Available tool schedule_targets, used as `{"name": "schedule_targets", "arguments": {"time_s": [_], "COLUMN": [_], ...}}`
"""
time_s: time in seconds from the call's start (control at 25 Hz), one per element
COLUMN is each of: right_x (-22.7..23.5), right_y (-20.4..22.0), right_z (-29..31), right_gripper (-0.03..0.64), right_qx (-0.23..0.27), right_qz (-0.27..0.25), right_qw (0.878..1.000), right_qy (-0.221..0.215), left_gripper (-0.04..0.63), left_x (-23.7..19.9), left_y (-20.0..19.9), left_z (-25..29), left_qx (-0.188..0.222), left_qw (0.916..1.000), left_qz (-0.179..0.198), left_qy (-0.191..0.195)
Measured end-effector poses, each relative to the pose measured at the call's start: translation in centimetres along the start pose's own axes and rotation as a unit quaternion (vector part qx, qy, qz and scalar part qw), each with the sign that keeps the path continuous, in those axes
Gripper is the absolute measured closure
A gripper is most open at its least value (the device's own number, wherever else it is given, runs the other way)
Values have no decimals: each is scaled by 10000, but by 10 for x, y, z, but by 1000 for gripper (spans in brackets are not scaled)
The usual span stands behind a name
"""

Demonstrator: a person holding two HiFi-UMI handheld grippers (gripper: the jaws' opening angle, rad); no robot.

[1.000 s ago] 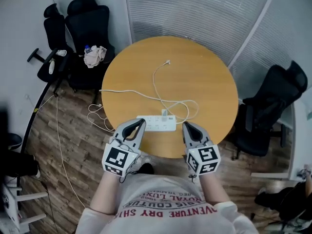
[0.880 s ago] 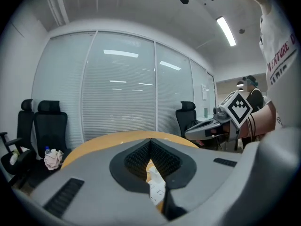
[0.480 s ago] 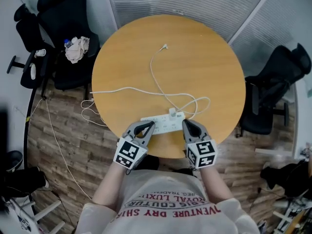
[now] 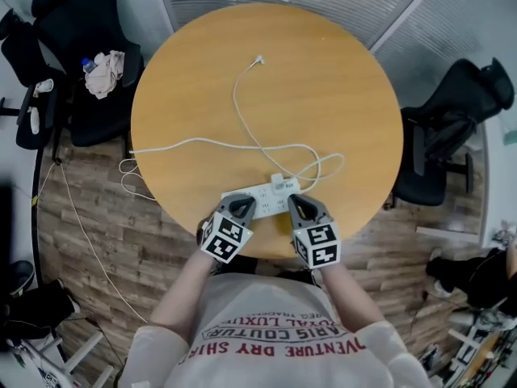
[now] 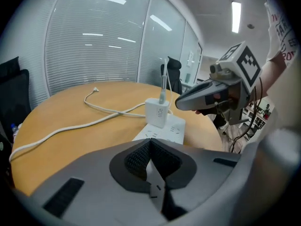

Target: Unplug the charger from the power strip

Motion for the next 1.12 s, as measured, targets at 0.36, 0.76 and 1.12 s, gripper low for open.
{"name": "schedule_targets", "arguments": {"time_s": [0.36,0.76,1.12], "right_x": [-8,-12,-14], "right_y": [1,-13,-10], "right_z": [21,50,67], "right_gripper": [435,405,440], "right_qx": [-412,-667,-920], "right_qz": [145,256,321], "right_qw": [9990,9971,9942], "right_qy": [-21,262,456], "left_gripper": [561,561,561], "left_x": [-1,-7,-8], "left_y": [0,-2,-3], "left_z": [11,12,12], "left_qx": [-463,-523,-501], "left_qw": [9988,9972,9976], "left_qz": [66,-288,-255], "left_qy": [110,442,415]}}
Point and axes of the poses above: the fingertips, and each gripper's own axes: z forward along the fingers, x to its right, y out of its underside, the point moved 9 cm from there along -z, backward along the fingers, and after that the axes turned 3 degrees about z, right-handed, at the moved point
